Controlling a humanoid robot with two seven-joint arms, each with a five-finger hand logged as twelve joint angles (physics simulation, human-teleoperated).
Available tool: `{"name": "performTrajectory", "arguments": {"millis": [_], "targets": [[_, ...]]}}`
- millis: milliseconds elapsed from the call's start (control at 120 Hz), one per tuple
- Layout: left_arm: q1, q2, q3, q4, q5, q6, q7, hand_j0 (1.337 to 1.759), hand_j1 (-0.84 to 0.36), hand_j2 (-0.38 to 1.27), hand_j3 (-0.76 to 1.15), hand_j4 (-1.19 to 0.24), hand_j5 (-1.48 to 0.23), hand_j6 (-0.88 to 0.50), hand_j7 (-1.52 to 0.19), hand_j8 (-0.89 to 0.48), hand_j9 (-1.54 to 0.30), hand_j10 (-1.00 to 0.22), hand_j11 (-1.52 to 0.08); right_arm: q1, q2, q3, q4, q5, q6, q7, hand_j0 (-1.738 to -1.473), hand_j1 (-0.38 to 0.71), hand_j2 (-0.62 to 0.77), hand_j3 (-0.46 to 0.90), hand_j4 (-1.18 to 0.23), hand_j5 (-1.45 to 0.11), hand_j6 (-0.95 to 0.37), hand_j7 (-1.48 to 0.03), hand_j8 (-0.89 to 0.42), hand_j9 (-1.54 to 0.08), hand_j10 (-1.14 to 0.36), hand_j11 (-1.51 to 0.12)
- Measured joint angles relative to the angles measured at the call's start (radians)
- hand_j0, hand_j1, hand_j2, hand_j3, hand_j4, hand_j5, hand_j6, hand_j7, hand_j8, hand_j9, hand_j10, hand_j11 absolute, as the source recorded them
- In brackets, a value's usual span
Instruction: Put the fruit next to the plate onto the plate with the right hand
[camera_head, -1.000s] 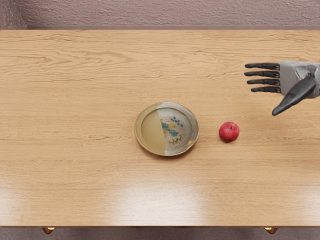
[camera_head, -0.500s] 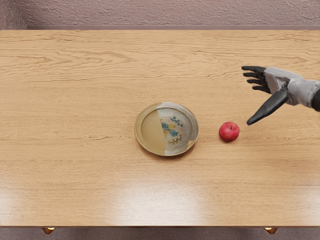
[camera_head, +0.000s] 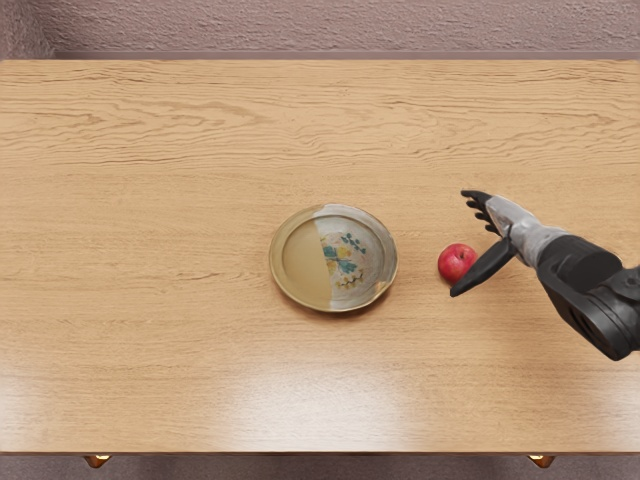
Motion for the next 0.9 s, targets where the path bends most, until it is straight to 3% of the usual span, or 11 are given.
{"name": "performTrajectory", "arguments": {"millis": [317, 575, 700, 900], "targets": [[-0.001, 0.0, 0.0, 0.0, 0.0, 0.0, 0.0, 1.658, 0.06, 0.05, 0.0, -0.24, -0.32, -0.24, -0.32, -0.24, -0.32, -0.24, -0.32, 0.099, 0.049, -0.095, 0.0, 0.0, -0.009, -0.109, -1.658, -0.3, -0.01, 0.0, -0.05, -0.06, -0.05, -0.06, -0.05, -0.06, -0.05, -0.06], [-0.001, 0.0, 0.0, 0.0, 0.0, 0.0, 0.0, 1.658, 0.06, 0.05, 0.0, -0.24, -0.32, -0.24, -0.32, -0.24, -0.32, -0.24, -0.32, 0.213, 0.083, -0.109, 0.005, 0.001, -0.01, -0.273, -1.658, -0.3, -0.01, 0.0, -0.05, -0.06, -0.05, -0.06, -0.05, -0.06, -0.05, -0.06], [-0.001, 0.0, 0.0, 0.0, 0.0, 0.0, 0.0, 1.658, 0.06, 0.05, 0.0, -0.24, -0.32, -0.24, -0.32, -0.24, -0.32, -0.24, -0.32, 0.267, 0.116, -0.143, 0.006, 0.003, -0.01, -0.299, -1.658, -0.3, -0.01, 0.0, -0.05, -0.06, -0.05, -0.06, -0.05, -0.06, -0.05, -0.06], [0.0, 0.0, 0.0, 0.0, 0.0, 0.0, 0.0, 1.658, 0.06, 0.05, 0.0, -0.24, -0.32, -0.24, -0.32, -0.24, -0.32, -0.24, -0.32, 0.305, 0.143, -0.188, 0.005, 0.008, -0.01, -0.308, -1.658, -0.29, -0.01, 0.0, -0.05, -0.06, -0.05, -0.06, -0.05, -0.06, -0.05, -0.06]]}}
